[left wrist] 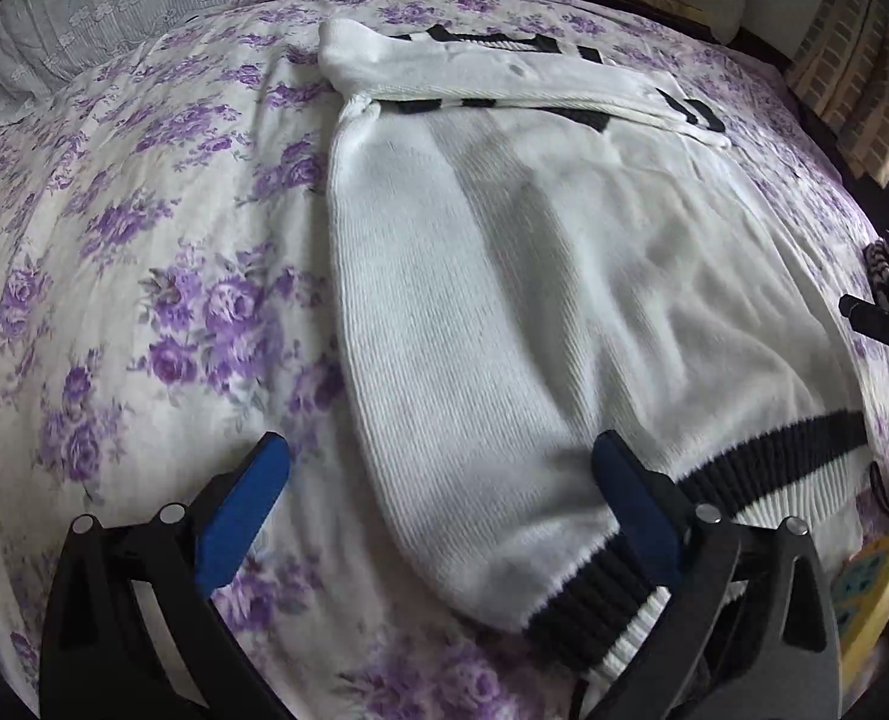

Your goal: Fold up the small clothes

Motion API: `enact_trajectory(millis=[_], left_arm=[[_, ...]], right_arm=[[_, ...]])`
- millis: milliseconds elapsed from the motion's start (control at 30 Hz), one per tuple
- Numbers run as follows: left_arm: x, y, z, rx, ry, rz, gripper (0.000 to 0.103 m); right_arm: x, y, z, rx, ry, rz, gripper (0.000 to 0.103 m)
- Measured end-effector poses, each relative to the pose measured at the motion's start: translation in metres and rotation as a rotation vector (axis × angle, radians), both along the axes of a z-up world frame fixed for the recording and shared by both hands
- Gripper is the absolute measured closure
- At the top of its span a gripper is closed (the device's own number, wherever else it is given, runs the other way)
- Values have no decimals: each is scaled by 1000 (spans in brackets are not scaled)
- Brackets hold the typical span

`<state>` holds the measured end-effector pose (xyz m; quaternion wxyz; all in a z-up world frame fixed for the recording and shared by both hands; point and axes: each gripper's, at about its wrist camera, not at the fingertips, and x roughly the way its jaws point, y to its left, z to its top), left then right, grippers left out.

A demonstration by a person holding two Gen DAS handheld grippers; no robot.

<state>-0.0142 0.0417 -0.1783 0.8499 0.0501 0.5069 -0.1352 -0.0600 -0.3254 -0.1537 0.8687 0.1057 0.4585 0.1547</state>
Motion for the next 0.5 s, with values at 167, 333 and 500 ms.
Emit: enact_trajectory(millis=[167, 333, 500], left_arm=[[-18, -5, 0, -117, 76, -96, 5], [-33, -15, -5, -128, 55, -148, 5], [-34, 11, 1, -311, 105, -135, 5]], right_arm=[[-24, 23, -16, 67, 41, 104, 53], [-26, 17, -23, 144, 36, 88, 58], [-34, 6, -23, 173, 49, 98, 61]])
